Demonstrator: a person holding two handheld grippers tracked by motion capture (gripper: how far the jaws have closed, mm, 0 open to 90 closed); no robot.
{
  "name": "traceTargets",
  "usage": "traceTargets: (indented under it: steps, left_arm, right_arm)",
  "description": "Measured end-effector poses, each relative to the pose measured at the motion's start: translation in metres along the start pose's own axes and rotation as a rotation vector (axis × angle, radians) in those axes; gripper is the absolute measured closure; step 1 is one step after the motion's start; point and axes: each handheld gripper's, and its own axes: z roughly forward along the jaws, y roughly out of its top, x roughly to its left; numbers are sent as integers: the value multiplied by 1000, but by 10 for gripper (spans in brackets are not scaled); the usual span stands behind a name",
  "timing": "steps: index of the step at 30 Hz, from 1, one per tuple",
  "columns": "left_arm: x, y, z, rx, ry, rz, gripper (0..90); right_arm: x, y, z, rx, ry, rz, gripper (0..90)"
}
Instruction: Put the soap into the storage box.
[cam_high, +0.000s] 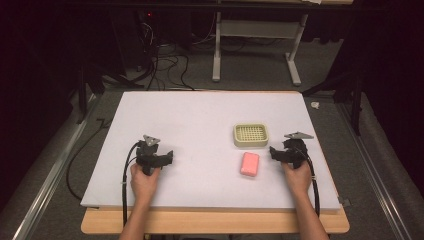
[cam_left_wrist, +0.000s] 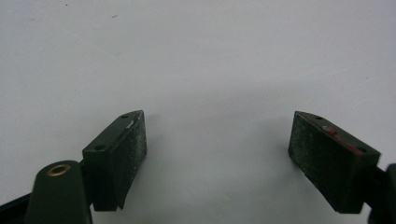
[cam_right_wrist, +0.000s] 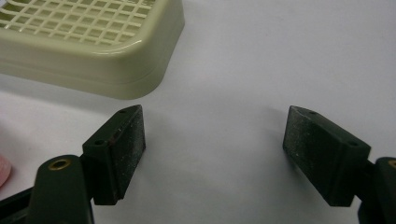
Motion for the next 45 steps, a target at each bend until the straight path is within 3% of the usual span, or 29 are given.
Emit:
traceTargets:
  steps: [36, 39, 41, 45]
  left_arm:
    - [0, 0, 0, -3, 1, -2, 199]
    - [0, 0, 0, -3, 2, -2, 199]
    - [0, 0, 0, -2, 2, -3, 199]
    - [0, 0, 0, -2, 1, -1, 199]
  right_arm:
    - [-1, 1, 0, 6, -2, 6, 221]
    - [-1, 1, 0, 16, -32, 28, 144]
    - [-1, 1, -1, 19, -20, 31, 143]
    - [3, -2, -7, 22, 38, -17, 138]
